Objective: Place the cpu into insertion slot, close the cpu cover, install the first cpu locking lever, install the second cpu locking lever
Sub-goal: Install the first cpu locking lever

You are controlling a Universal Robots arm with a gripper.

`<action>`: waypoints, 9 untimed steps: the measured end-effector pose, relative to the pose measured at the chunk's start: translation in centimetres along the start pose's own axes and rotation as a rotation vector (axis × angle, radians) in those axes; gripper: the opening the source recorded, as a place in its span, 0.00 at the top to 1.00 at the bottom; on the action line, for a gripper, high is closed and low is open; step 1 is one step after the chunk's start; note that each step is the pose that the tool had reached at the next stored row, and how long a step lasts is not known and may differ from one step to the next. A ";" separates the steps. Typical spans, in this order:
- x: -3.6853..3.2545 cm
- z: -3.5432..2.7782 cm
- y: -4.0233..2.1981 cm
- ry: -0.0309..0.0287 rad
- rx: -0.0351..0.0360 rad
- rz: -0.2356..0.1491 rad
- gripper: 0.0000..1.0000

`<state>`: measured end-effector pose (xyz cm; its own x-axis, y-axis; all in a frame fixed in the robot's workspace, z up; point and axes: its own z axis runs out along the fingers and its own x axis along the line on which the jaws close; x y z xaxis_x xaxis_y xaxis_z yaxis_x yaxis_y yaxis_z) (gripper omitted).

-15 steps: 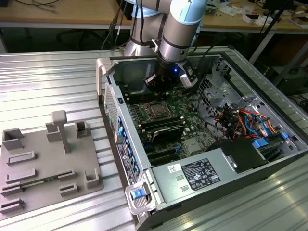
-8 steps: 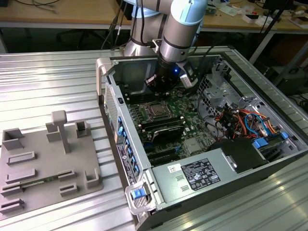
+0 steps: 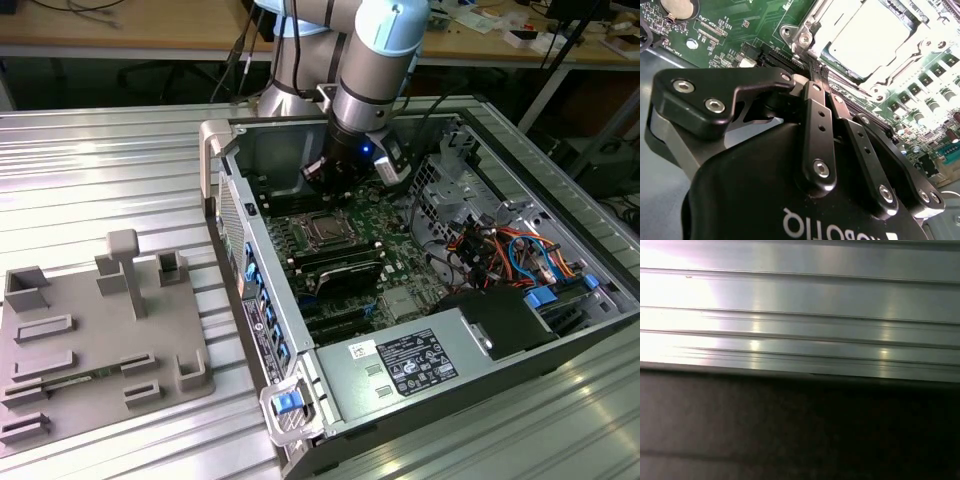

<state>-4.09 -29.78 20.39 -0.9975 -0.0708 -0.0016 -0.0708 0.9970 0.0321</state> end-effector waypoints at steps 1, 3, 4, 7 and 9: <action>-0.02 0.01 0.00 0.0000 0.0003 0.000 0.89; -0.04 0.04 0.01 -0.0005 -0.0003 0.000 0.89; -0.04 0.05 0.01 -0.0006 -0.0003 0.000 0.89; -0.05 0.05 0.00 -0.0007 -0.0001 0.000 0.89; -0.04 0.05 -0.01 -0.0005 0.0008 0.000 0.89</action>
<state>-4.05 -29.78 20.34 -0.9975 -0.0708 -0.0021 -0.0708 0.9970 0.0313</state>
